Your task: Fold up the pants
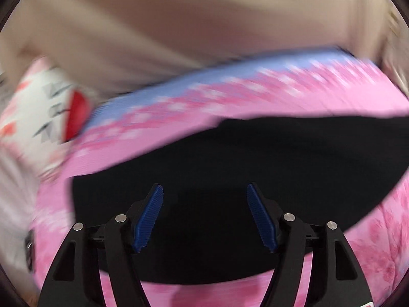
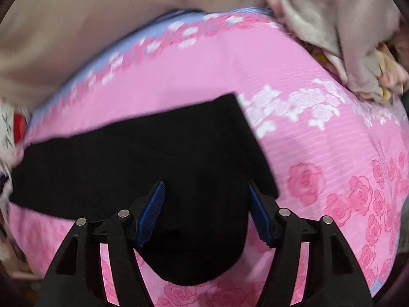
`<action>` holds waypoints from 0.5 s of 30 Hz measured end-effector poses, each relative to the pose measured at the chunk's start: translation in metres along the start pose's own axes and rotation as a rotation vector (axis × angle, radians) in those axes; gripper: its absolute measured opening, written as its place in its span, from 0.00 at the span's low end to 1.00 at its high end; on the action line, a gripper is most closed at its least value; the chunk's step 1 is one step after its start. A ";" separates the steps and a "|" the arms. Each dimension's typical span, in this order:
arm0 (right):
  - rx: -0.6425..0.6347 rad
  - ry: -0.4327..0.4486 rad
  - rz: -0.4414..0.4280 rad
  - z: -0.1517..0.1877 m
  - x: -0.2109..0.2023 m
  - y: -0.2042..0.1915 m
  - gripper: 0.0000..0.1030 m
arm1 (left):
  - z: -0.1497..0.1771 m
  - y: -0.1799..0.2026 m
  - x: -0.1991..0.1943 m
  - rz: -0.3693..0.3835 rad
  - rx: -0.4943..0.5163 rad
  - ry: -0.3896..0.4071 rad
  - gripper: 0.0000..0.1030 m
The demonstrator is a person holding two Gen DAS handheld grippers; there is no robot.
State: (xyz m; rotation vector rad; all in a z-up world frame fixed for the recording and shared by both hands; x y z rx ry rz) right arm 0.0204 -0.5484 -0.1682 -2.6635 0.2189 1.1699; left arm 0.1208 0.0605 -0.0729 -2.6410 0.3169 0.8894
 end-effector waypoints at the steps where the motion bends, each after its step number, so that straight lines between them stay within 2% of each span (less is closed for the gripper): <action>1: -0.038 -0.002 0.013 0.000 -0.001 -0.007 0.33 | 0.003 0.020 0.010 0.023 0.030 -0.014 0.64; 2: -0.081 0.006 0.042 -0.005 -0.006 -0.015 0.16 | 0.005 0.036 0.019 0.040 0.056 -0.025 0.64; 3: -0.127 0.042 0.089 -0.014 -0.015 -0.020 0.15 | 0.010 0.053 0.028 0.055 0.077 -0.038 0.64; 4: -0.208 0.151 0.165 -0.034 -0.040 -0.030 0.13 | 0.011 0.063 0.033 0.063 0.085 -0.052 0.64; 6: -0.283 0.361 0.186 -0.062 -0.090 -0.044 0.13 | 0.012 0.074 0.043 0.047 0.086 -0.065 0.64; 7: -0.295 0.421 0.197 -0.069 -0.106 -0.047 0.17 | 0.010 0.078 0.040 0.034 0.084 -0.056 0.65; 8: -0.334 0.481 0.273 -0.076 -0.118 -0.048 0.28 | 0.010 0.079 0.041 0.020 0.084 -0.046 0.67; 9: -0.397 0.496 0.363 -0.074 -0.116 -0.044 0.45 | 0.011 0.079 0.041 0.008 0.087 -0.040 0.69; 10: -0.479 0.457 0.496 -0.064 -0.098 -0.034 0.96 | 0.012 0.079 0.042 0.004 0.085 -0.035 0.69; 12: -0.561 0.332 0.616 -0.040 -0.067 -0.013 0.92 | 0.015 0.077 0.041 0.016 0.066 -0.035 0.69; 13: -0.563 0.286 0.648 -0.027 -0.058 -0.001 0.91 | 0.016 0.075 0.039 0.025 0.057 -0.040 0.69; 15: -0.448 0.270 0.584 -0.008 -0.061 0.015 0.90 | 0.019 0.074 0.038 0.047 0.037 -0.054 0.70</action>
Point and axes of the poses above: each gripper's, at about its wrist camera, not at the fingertips, and x roughly the way its jaws point, y to its right, z to its underside, the point moved 4 cm from there along x, roughly the way its jaws point, and after that the axes turned 11 degrees about y, right-handed, at the moved point
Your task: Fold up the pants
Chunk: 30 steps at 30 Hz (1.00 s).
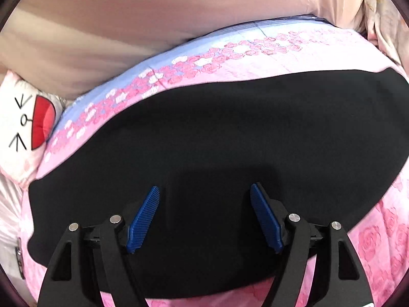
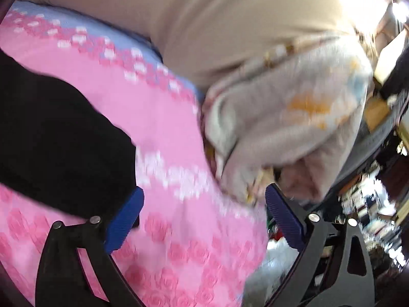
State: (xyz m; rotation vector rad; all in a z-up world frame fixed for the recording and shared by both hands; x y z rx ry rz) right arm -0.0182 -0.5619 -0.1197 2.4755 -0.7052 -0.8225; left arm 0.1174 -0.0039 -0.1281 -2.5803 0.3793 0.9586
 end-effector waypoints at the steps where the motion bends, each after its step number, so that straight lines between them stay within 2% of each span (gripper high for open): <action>1: 0.105 -0.012 -0.050 0.005 -0.003 0.006 0.90 | 0.001 0.000 0.000 0.006 -0.007 -0.007 0.71; 7: 0.510 -0.103 -0.347 0.011 0.003 0.004 0.90 | 0.001 0.003 -0.002 -0.008 0.005 -0.015 0.72; 9: 0.592 -0.144 -0.384 0.013 0.024 -0.008 0.90 | -0.001 0.006 -0.004 0.005 -0.018 -0.018 0.72; 10: 0.617 -0.167 -0.399 0.016 0.032 -0.015 0.85 | -0.001 0.007 -0.005 0.023 -0.035 -0.020 0.72; 11: 0.634 -0.181 -0.427 0.018 0.038 -0.023 0.72 | -0.001 0.010 -0.008 0.043 -0.052 -0.020 0.72; 12: 0.646 -0.194 -0.470 0.020 0.043 -0.031 0.64 | -0.002 0.014 -0.010 0.071 -0.065 -0.020 0.72; 13: 0.646 -0.204 -0.500 0.021 0.047 -0.039 0.49 | -0.002 0.017 -0.012 0.083 -0.066 -0.020 0.72; 15: 0.574 -0.198 -0.475 0.020 0.052 -0.053 0.47 | -0.002 0.024 -0.014 0.090 -0.050 -0.017 0.72; 16: 0.545 -0.191 -0.472 0.017 0.049 -0.055 0.41 | -0.001 0.026 -0.015 0.092 -0.040 -0.016 0.72; 17: 0.550 -0.191 -0.482 0.015 0.047 -0.052 0.23 | -0.001 0.028 -0.015 0.092 -0.035 -0.017 0.72; 18: 0.564 -0.179 -0.476 0.012 0.042 -0.044 0.18 | -0.001 0.030 -0.016 0.092 -0.031 -0.019 0.72; 20: 0.563 -0.117 -0.408 0.006 0.026 -0.017 0.18 | -0.002 0.028 -0.018 0.097 -0.040 -0.015 0.72; 21: 0.580 -0.103 -0.420 0.007 0.021 -0.010 0.18 | -0.002 0.027 -0.020 0.101 -0.046 -0.013 0.72; 22: 0.579 -0.114 -0.431 0.011 0.021 -0.009 0.19 | -0.002 0.027 -0.021 0.103 -0.049 -0.011 0.72; 23: 0.531 -0.175 -0.453 0.022 0.030 -0.019 0.28 | -0.002 0.027 -0.020 0.103 -0.048 -0.010 0.73; 25: 0.457 -0.241 -0.387 0.040 0.040 -0.026 0.33 | -0.001 0.027 -0.015 0.098 -0.045 -0.023 0.73; 26: 0.508 -0.207 -0.368 0.043 0.036 -0.017 0.45 | 0.000 0.027 -0.013 0.097 -0.045 -0.030 0.73; 28: 0.639 -0.140 -0.341 0.039 0.023 0.006 0.46 | 0.001 0.024 -0.012 0.098 -0.055 -0.037 0.74; 30: 0.685 -0.094 -0.367 0.029 0.014 0.012 0.48 | 0.002 0.022 -0.013 0.096 -0.064 -0.036 0.76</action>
Point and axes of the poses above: each gripper's, at about its wrist camera, not at the fingertips, and x roughly the way its jaws point, y to its right, z to its underside, the point moved 4 cm from there along x, roughly the way its jaws point, and after that the axes turned 11 degrees about y, right-handed, at the moved point
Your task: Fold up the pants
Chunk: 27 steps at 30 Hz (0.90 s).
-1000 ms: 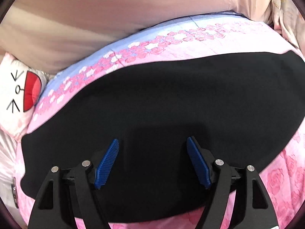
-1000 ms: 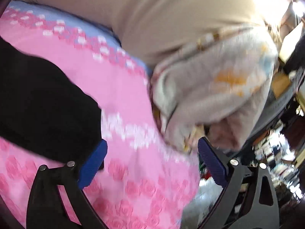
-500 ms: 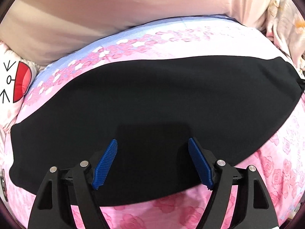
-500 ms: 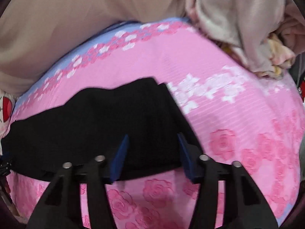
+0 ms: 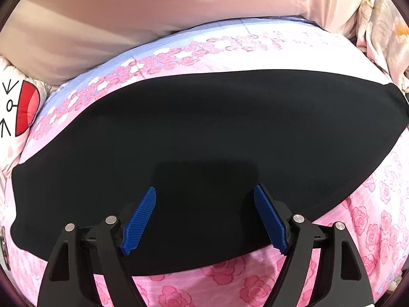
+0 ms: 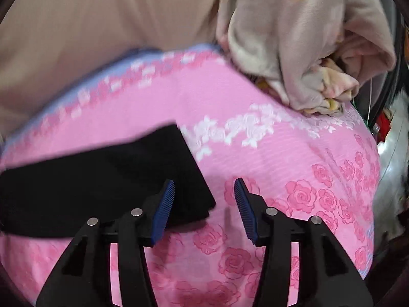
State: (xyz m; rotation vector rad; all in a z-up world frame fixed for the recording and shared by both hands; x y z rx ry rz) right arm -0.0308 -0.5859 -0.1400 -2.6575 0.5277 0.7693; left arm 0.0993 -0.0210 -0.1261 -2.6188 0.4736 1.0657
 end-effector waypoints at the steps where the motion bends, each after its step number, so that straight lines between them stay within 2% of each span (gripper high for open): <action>1: 0.001 -0.001 -0.035 -0.005 0.002 -0.009 0.47 | 0.000 -0.001 0.000 0.000 -0.005 0.000 0.77; 4: -0.048 -0.055 -0.185 -0.003 0.021 -0.053 0.45 | 0.002 0.000 0.005 0.002 -0.024 -0.005 0.78; 6: -0.152 -0.152 -0.131 0.012 0.057 -0.063 0.45 | 0.003 0.000 0.004 0.003 -0.032 0.002 0.78; 7: -0.170 -0.158 -0.089 0.017 0.072 -0.057 0.46 | 0.004 -0.002 0.002 0.007 -0.036 0.005 0.78; 8: -0.145 -0.130 -0.076 0.011 0.070 -0.055 0.48 | 0.005 -0.005 -0.001 0.010 -0.043 0.006 0.78; 10: -0.108 -0.125 0.039 -0.004 0.064 -0.054 0.49 | 0.011 -0.021 -0.009 -0.012 -0.055 0.012 0.78; 11: -0.112 -0.077 0.054 -0.017 0.054 -0.067 0.53 | 0.014 -0.029 -0.012 -0.028 -0.063 0.013 0.78; 12: -0.124 -0.031 0.010 -0.027 0.045 -0.086 0.57 | 0.017 -0.043 -0.015 -0.048 -0.080 0.014 0.78; 13: -0.132 0.008 -0.061 -0.035 0.036 -0.111 0.80 | 0.018 -0.053 -0.016 -0.062 -0.096 0.016 0.78; 14: -0.134 0.043 -0.169 -0.043 0.028 -0.146 0.95 | 0.019 -0.068 -0.017 -0.087 -0.118 0.020 0.78; 15: -0.138 0.048 -0.289 -0.045 0.024 -0.181 0.96 | 0.020 -0.077 -0.017 -0.108 -0.128 0.022 0.78; 16: -0.151 0.023 -0.377 -0.045 0.026 -0.208 0.96 | 0.021 -0.087 -0.015 -0.129 -0.138 0.022 0.78; 17: -0.191 -0.032 -0.467 -0.043 0.033 -0.253 0.95 | 0.023 -0.100 -0.013 -0.157 -0.153 0.017 0.78; 20: -0.381 -0.054 -0.536 -0.027 0.046 -0.368 0.95 | 0.032 -0.128 -0.008 -0.229 -0.179 -0.009 0.79; 22: -0.571 -0.034 -0.566 -0.005 0.054 -0.454 0.95 | 0.042 -0.144 -0.009 -0.230 -0.201 -0.011 0.86; 25: -0.740 -0.058 -0.597 0.027 0.069 -0.534 0.95 | 0.057 -0.164 -0.010 -0.213 -0.241 -0.006 0.95; 27: -0.817 -0.102 -0.625 0.047 0.084 -0.575 0.86 | 0.062 -0.170 -0.011 -0.188 -0.242 0.003 0.95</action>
Point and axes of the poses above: each gripper's, at about its wrist camera, not at the fingertips, and x roughly the way its jaws point, y to its right, z to its underside, the point moved 4 cm from there along x, roughly the way its jaws point, and after that the axes turned 11 degrees about y, right-handed, at the moved point
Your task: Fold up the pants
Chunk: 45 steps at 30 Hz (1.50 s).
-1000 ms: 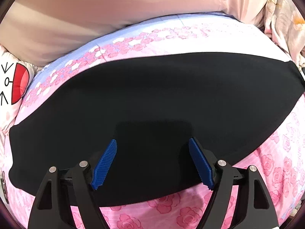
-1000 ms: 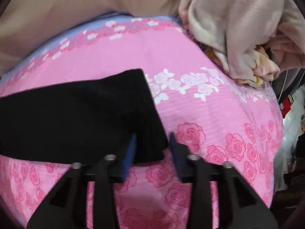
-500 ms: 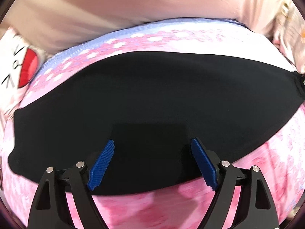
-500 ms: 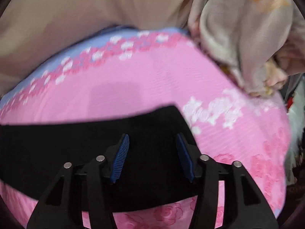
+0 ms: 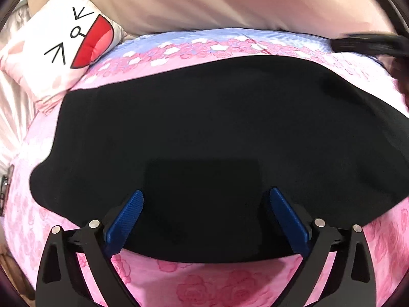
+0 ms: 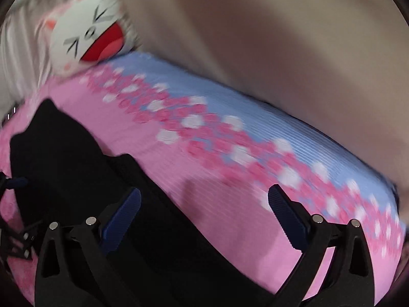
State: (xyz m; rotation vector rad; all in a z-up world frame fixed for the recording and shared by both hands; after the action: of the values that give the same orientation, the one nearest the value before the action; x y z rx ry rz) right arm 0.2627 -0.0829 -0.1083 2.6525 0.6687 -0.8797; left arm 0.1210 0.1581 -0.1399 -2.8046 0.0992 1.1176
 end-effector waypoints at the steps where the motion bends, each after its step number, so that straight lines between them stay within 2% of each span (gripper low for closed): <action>1: -0.011 -0.035 -0.032 -0.003 0.014 -0.012 0.71 | 0.000 -0.001 -0.001 0.008 0.009 0.003 0.95; 2: -0.012 -0.076 -0.079 -0.004 0.027 -0.023 0.64 | 0.001 -0.002 -0.001 0.015 0.018 0.006 0.95; 4: -0.066 -0.111 -0.104 0.000 0.040 -0.043 0.64 | 0.002 -0.003 0.000 0.035 0.028 0.011 0.95; 6: -0.173 -0.099 -0.006 -0.001 0.059 -0.051 0.64 | 0.003 -0.005 0.001 0.055 0.034 0.013 0.95; 8: -0.109 -0.083 0.053 -0.011 0.073 -0.038 0.66 | 0.002 -0.006 0.002 0.070 0.044 0.012 0.95; 10: -0.053 -0.072 0.143 -0.019 0.074 -0.022 0.59 | 0.002 -0.008 0.003 0.090 0.053 0.013 0.95; 13: 0.079 -0.029 0.005 -0.017 0.045 -0.020 0.59 | 0.002 -0.013 0.003 0.113 0.056 0.029 0.95; 15: 0.022 -0.029 -0.047 -0.005 0.029 -0.040 0.60 | 0.004 -0.013 0.002 0.113 0.058 0.046 0.95; 16: -0.021 -0.039 -0.036 0.000 0.029 -0.048 0.61 | 0.004 -0.012 0.002 0.110 0.060 0.050 0.95; 17: -0.070 -0.065 0.016 0.007 0.042 -0.052 0.61 | 0.004 -0.011 0.002 0.107 0.060 0.051 0.95; 18: -0.079 -0.073 0.053 0.009 0.054 -0.049 0.74 | 0.003 -0.011 0.003 0.107 0.059 0.051 0.95; 19: -0.036 -0.050 0.087 0.005 0.063 -0.038 0.81 | 0.003 -0.011 0.004 0.107 0.058 0.052 0.95; 20: 0.011 -0.045 0.090 -0.002 0.068 -0.032 0.83 | 0.003 -0.011 0.004 0.109 0.056 0.053 0.95; 21: 0.059 -0.029 0.099 -0.008 0.063 -0.027 0.70 | 0.003 -0.012 0.003 0.112 0.052 0.055 0.95; 22: 0.094 -0.002 0.113 -0.016 0.056 -0.026 0.66 | 0.003 -0.012 0.002 0.115 0.048 0.057 0.95; 24: 0.135 0.071 0.042 -0.026 0.028 -0.040 0.66 | 0.002 -0.015 -0.002 0.113 0.035 0.072 0.95; 25: 0.127 0.080 0.010 -0.026 0.016 -0.050 0.66 | 0.004 -0.017 -0.007 0.108 0.027 0.081 0.95; 27: 0.054 0.047 -0.084 -0.016 0.002 -0.087 0.66 | 0.005 -0.028 -0.015 0.077 0.014 0.103 0.95; 30: 0.024 -0.018 -0.233 -0.002 0.007 -0.135 0.66 | 0.006 -0.059 -0.021 -0.007 0.003 0.106 0.95; 31: 0.013 -0.022 -0.262 -0.003 0.008 -0.147 0.66 | 0.007 -0.070 -0.022 -0.001 -0.009 0.097 0.94; 32: -0.015 -0.013 -0.288 -0.007 0.009 -0.168 0.66 | 0.009 -0.079 -0.027 0.055 -0.040 0.083 0.92; 34: -0.066 0.017 -0.331 -0.023 0.013 -0.200 0.66 | 0.011 -0.084 -0.040 0.111 -0.085 0.079 0.92; 37: -0.183 0.081 -0.349 -0.063 0.027 -0.250 0.70 | 0.017 -0.085 -0.058 0.055 -0.067 0.102 0.92; 39: -0.217 0.067 -0.366 -0.088 0.051 -0.274 0.77 | 0.022 -0.084 -0.060 0.043 -0.068 0.101 0.92; 42: -0.285 0.017 -0.368 -0.105 0.086 -0.302 0.76 | 0.032 -0.085 -0.051 -0.005 -0.068 0.071 0.92; 43: -0.306 0.003 -0.374 -0.105 0.093 -0.307 0.74 | 0.035 -0.087 -0.046 -0.031 -0.062 0.061 0.92; 44: -0.333 -0.031 -0.387 -0.103 0.102 -0.315 0.51 | 0.038 -0.088 -0.043 -0.045 -0.057 0.051 0.92; 45: -0.336 -0.074 -0.403 -0.100 0.111 -0.319 0.23 | 0.040 -0.091 -0.036 -0.057 -0.053 0.038 0.92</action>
State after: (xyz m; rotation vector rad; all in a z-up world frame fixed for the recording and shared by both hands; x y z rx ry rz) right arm 0.2303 0.2673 -0.1319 2.2126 1.2395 -0.8664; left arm 0.0773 0.2543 -0.1356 -2.8564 -0.0072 1.0696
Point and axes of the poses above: each gripper's, at about its wrist camera, not at the fingertips, and x roughly the way its jaws point, y to its right, z to its underside, the point moved 4 cm from there along x, roughly the way its jaws point, and after that the axes turned 11 degrees about y, right-handed, at the moved point
